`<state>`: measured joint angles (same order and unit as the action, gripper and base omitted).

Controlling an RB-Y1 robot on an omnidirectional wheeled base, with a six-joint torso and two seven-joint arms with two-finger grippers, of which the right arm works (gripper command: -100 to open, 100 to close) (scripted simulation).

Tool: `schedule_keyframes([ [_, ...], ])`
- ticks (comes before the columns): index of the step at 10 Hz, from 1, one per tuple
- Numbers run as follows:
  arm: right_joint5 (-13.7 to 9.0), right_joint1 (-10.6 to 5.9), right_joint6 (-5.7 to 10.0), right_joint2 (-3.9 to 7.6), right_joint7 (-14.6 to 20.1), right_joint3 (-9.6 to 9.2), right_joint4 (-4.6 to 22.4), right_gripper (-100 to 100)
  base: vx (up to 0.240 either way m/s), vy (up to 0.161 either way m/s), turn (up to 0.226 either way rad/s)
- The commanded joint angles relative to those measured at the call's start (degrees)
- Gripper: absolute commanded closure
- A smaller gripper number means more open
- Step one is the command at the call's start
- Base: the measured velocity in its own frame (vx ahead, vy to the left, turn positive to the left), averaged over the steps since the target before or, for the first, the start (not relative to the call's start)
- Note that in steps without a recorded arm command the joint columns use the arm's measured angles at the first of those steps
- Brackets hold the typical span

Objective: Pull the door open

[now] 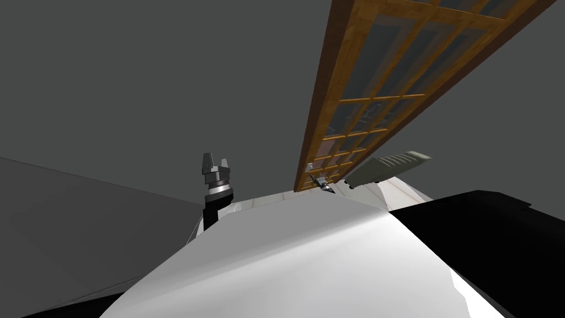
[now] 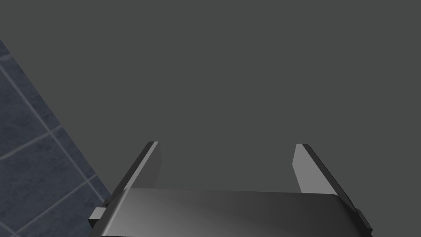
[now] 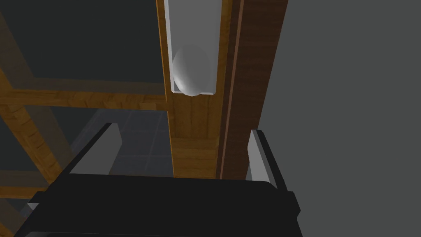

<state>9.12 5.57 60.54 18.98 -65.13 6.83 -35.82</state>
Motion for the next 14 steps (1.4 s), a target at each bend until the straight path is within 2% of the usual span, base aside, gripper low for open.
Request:
schedule_keyframes([
  [1,-0.1,-0.56,-0.34,-0.19,-0.3,0.20,0.3,-100,0.202,-0.019,0.038],
  [4,-0.3,-1.39,-1.10,-0.63,-0.9,0.59,0.6,-100,0.232,-0.017,0.044],
  [5,-0.3,-1.30,-0.90,-0.52,-0.7,0.51,0.7,-100,0.093,-0.008,-0.001],
  [6,-0.3,-1.30,-0.90,-0.52,-0.7,0.51,0.7,100,-0.016,0.006,0.001],
  [11,-0.3,-1.30,-0.90,-0.52,-0.7,0.51,0.7,100,-0.017,0.000,0.002],
  [14,-1.5,-1.38,-1.27,-0.61,3.1,-0.03,0.7,100,-0.047,-0.018,0.056],
])
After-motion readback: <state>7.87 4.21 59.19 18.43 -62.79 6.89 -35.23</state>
